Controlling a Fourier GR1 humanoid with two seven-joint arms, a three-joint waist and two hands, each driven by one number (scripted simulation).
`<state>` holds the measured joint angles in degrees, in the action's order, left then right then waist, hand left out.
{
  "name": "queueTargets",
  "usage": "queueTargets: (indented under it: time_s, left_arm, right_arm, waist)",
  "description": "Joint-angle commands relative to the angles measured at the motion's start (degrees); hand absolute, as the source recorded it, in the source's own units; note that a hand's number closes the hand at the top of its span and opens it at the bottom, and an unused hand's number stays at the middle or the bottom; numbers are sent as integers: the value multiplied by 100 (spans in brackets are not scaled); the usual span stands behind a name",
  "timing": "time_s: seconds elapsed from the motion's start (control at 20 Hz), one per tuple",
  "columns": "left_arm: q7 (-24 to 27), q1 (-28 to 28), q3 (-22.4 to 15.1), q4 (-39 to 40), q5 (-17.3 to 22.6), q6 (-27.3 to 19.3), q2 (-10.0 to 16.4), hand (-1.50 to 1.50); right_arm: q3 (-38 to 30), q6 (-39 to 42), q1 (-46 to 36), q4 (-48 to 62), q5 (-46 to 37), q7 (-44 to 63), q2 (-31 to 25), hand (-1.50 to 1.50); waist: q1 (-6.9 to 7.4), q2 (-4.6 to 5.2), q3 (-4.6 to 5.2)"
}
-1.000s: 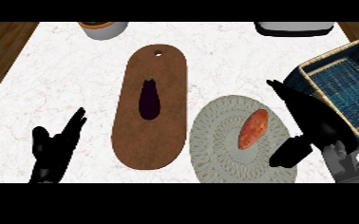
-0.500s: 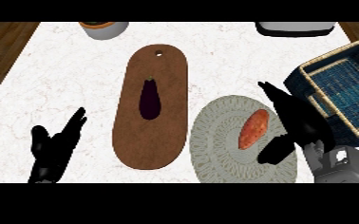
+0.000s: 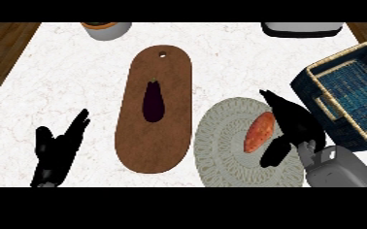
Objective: Pick the sweet potato from the placemat and place it in the basket
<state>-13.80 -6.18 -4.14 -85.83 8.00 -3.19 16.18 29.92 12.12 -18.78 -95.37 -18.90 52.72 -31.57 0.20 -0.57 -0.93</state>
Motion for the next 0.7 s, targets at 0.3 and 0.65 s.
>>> queueTargets:
  time_s: [0.3, 0.65]
  left_arm:
    - [-199, -401, -122, 122, -142, -16, -182, 0]
    - [-20, -28, 177, 615, -92, 138, -137, 0]
  right_arm:
    - [57, -38, 104, 583, -489, -231, 468, -150]
    - [-154, -27, 156, 848, -642, -633, 589, -150]
  waist:
    - [21, 63, 91]
    - [-11, 69, 95]
